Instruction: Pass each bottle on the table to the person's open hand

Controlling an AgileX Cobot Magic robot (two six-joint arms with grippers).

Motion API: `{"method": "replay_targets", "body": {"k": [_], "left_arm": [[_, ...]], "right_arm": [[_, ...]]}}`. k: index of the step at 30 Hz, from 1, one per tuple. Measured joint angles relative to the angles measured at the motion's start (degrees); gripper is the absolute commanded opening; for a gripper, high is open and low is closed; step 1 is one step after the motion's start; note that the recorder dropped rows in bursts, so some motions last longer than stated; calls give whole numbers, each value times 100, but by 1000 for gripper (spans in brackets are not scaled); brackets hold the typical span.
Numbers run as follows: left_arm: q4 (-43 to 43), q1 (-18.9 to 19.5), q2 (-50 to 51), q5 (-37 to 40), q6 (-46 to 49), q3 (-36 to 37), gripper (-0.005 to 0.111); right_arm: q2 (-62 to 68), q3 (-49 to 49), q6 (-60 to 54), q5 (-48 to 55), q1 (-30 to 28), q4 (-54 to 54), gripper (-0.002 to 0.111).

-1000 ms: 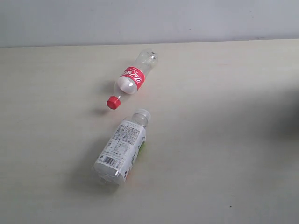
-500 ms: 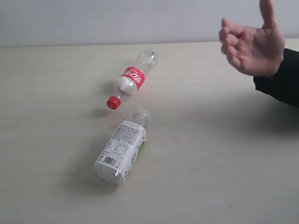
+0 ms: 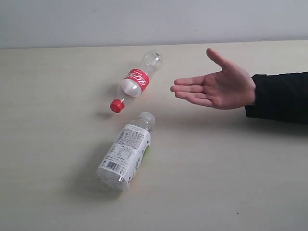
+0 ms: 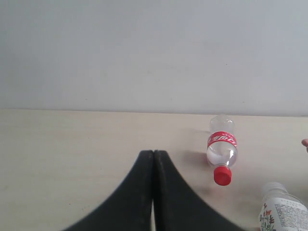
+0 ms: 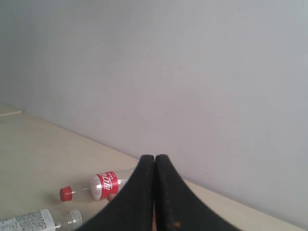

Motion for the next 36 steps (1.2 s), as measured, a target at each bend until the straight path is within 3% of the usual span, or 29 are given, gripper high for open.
{"method": "replay_targets", "body": {"k": [19,27,36], "left_arm": [[0,0,0,0,0,0,0],[0,0,0,0,0,0,0],[0,0,0,0,0,0,0]], "right_arm": [[0,-161,185,407,0,-276,0],[14,-272,608,767,0,-476,10],[30,-300,621,804,0,-476,10]]}}
